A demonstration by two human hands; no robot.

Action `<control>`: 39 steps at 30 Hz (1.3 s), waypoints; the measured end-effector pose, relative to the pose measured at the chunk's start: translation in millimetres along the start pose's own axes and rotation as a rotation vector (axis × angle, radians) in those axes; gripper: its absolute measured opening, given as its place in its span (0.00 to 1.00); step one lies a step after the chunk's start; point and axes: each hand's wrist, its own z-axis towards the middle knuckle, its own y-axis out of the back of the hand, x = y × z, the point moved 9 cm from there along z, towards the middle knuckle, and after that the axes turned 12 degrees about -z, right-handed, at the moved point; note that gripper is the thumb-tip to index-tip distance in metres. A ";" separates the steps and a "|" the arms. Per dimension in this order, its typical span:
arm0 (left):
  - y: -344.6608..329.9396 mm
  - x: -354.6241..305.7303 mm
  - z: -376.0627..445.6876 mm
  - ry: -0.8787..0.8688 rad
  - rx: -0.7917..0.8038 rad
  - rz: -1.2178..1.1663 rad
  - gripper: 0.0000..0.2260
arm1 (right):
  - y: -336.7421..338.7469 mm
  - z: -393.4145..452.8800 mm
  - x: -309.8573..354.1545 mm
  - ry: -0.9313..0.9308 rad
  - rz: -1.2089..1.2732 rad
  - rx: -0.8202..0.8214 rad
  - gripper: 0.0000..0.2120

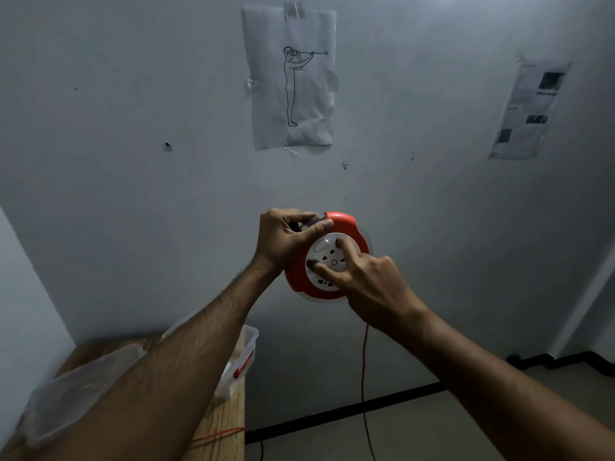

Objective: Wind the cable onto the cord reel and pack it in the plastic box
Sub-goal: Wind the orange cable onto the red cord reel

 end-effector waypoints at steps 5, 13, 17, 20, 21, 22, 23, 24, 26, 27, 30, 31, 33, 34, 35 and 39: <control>-2.9 -7.8 -0.2 -0.024 -0.012 0.000 0.13 | 7.1 2.1 -9.1 -0.105 0.031 -0.135 0.27; -0.3 -11.1 -5.2 -0.025 -0.075 -0.011 0.12 | -12.5 -15.8 -36.4 -0.806 0.518 -0.176 0.30; -1.4 -12.9 -5.6 -0.054 -0.087 0.029 0.14 | -26.2 -35.6 -28.1 -1.317 0.905 -0.168 0.29; -2.9 -16.0 -5.8 -0.086 -0.037 0.051 0.14 | -49.6 -46.7 -3.6 -1.629 1.310 -0.066 0.25; -3.8 -16.9 -6.7 -0.093 -0.029 0.052 0.14 | -55.8 -48.3 5.0 -1.751 1.494 -0.056 0.23; -4.6 -17.7 -8.0 -0.099 -0.031 0.054 0.13 | -59.0 -47.9 14.5 -1.875 1.680 -0.052 0.21; -5.3 -18.3 -9.8 -0.102 -0.040 0.055 0.12 | -59.3 -45.9 23.6 -1.979 1.839 -0.046 0.21; -5.6 -17.5 -11.0 -0.100 -0.050 0.053 0.12 | -59.2 -42.8 30.6 -2.050 1.961 -0.041 0.21; -3.8 -14.0 -11.3 -0.093 -0.064 0.044 0.12 | -59.7 -33.3 37.7 -2.085 2.170 -0.054 0.24; -2.7 -11.8 -10.7 -0.089 -0.064 0.039 0.13 | -59.8 -28.6 39.3 -2.081 2.267 -0.067 0.25; -0.3 -10.1 -9.2 -0.078 -0.065 0.028 0.13 | -56.1 -23.3 40.8 -2.076 2.428 -0.062 0.24; 0.3 -10.5 -8.5 -0.079 -0.063 0.025 0.12 | -54.4 -24.3 39.9 -2.048 2.431 -0.043 0.23; 1.9 -8.9 -7.9 -0.069 -0.066 0.009 0.12 | -51.6 -30.2 37.7 -1.940 2.348 0.038 0.20; 4.4 -6.7 -7.9 -0.055 -0.081 -0.001 0.12 | -49.3 -35.0 32.9 -1.854 2.233 0.084 0.17; 8.0 -4.5 -8.0 -0.041 -0.101 -0.010 0.12 | -45.1 -40.4 22.4 -1.736 2.046 0.088 0.14; 17.1 2.0 -5.3 -0.003 -0.122 -0.042 0.12 | 18.1 -24.5 -25.7 -0.792 0.758 -0.224 0.10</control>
